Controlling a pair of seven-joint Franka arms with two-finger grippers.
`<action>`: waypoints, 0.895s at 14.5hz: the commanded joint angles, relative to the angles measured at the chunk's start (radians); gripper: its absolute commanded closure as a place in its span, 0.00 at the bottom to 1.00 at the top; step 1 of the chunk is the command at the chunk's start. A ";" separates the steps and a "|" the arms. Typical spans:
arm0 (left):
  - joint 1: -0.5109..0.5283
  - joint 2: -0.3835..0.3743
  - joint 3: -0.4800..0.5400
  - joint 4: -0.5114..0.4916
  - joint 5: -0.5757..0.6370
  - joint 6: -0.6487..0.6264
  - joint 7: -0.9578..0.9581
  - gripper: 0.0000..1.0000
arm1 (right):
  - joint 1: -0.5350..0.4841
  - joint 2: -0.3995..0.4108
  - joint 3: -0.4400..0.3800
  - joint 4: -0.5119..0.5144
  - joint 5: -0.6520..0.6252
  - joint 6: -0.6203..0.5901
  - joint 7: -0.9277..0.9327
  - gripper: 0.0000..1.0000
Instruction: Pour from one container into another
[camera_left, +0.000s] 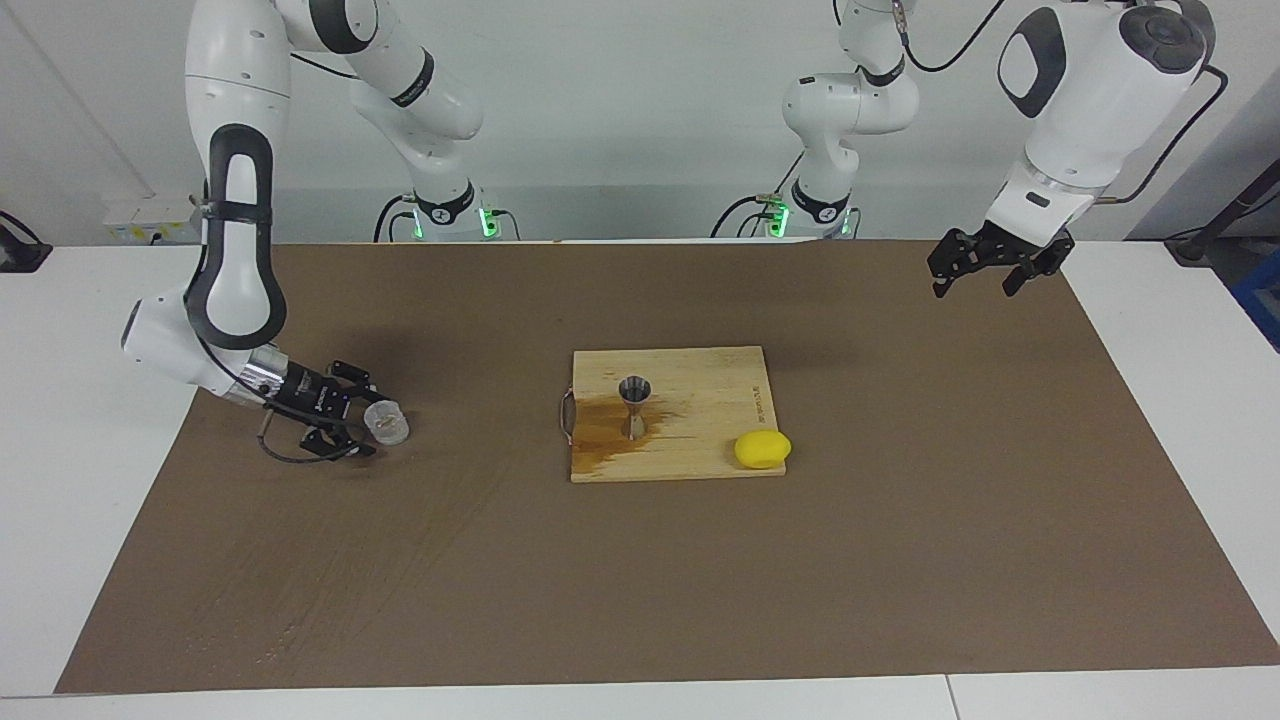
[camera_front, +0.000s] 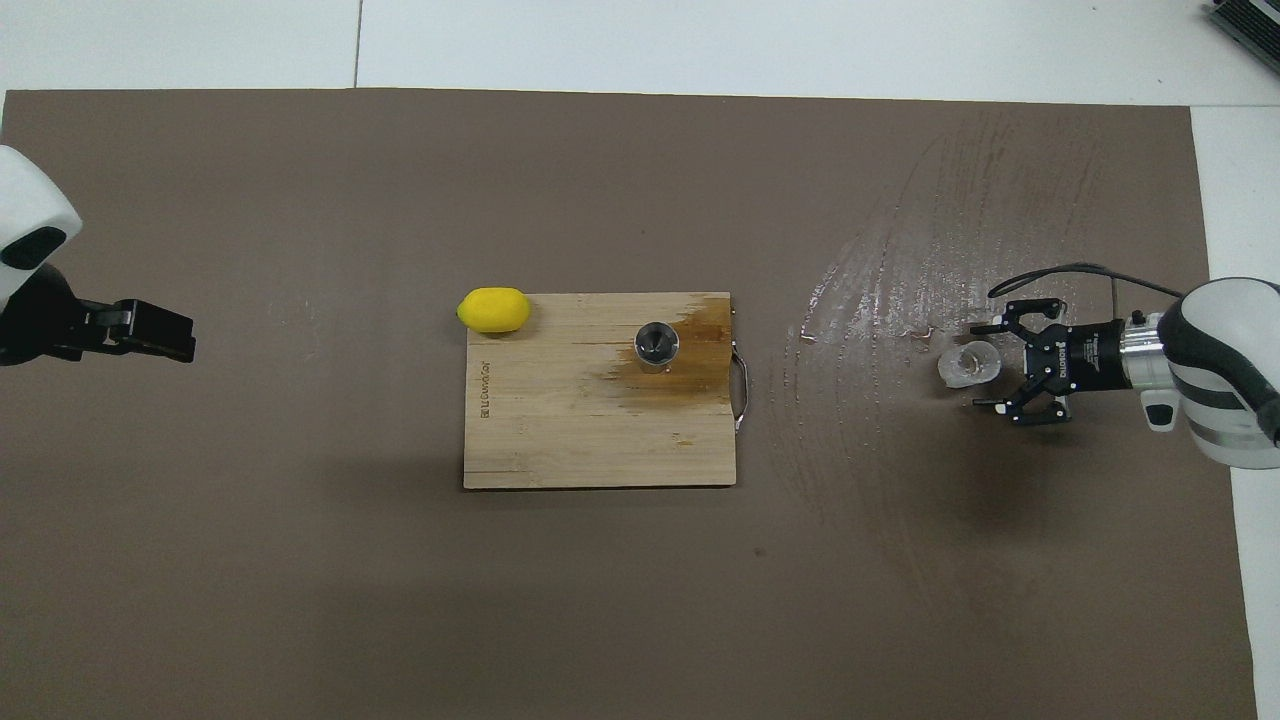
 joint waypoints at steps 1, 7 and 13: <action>0.098 0.024 -0.104 0.093 -0.005 -0.084 0.020 0.00 | -0.002 -0.018 0.013 -0.022 0.050 -0.016 -0.025 0.06; 0.104 0.012 -0.101 0.084 -0.010 -0.097 0.020 0.00 | 0.000 -0.023 0.012 -0.018 0.072 -0.068 -0.085 1.00; 0.115 -0.005 -0.098 0.047 -0.065 -0.058 0.014 0.00 | 0.059 -0.128 0.013 -0.015 0.070 -0.066 0.053 1.00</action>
